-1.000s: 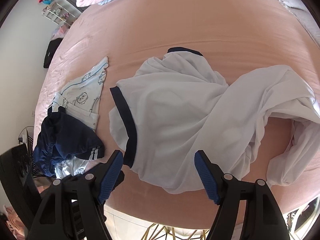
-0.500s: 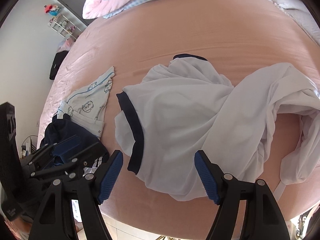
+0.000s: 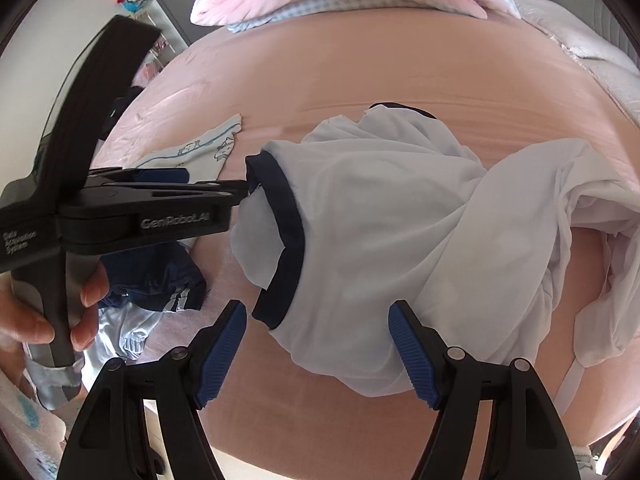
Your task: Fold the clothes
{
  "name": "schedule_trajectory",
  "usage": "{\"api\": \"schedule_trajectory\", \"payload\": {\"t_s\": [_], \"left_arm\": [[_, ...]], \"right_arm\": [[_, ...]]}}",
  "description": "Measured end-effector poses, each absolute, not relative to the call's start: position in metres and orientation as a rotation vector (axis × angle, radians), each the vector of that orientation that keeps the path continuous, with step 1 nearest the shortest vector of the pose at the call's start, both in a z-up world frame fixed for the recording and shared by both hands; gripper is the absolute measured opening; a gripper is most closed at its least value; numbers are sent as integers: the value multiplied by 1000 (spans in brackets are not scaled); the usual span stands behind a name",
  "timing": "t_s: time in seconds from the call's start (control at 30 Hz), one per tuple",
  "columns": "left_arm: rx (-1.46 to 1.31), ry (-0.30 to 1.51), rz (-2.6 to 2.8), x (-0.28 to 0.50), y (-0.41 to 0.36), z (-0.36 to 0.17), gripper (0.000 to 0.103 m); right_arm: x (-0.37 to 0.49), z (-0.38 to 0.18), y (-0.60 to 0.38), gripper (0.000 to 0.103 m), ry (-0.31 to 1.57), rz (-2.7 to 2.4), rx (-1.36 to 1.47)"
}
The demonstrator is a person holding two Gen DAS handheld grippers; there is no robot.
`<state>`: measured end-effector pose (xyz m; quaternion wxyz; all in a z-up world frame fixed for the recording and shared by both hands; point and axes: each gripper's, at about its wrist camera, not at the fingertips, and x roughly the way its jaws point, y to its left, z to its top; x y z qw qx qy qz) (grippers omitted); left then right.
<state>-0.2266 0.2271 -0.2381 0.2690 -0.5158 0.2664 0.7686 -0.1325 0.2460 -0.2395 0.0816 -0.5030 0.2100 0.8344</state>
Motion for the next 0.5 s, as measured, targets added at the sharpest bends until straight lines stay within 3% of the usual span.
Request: {"api": "schedule_trajectory", "payload": {"t_s": [0.23,0.5], "left_arm": [[-1377,748,2023,-237,237,-242,65],[-1310,931,1994,-239,262,-259,65]], "right_arm": [[-137,-242,243,71,559,2494,-1476],[-147,-248,239,71,481,2463,-1474]]}}
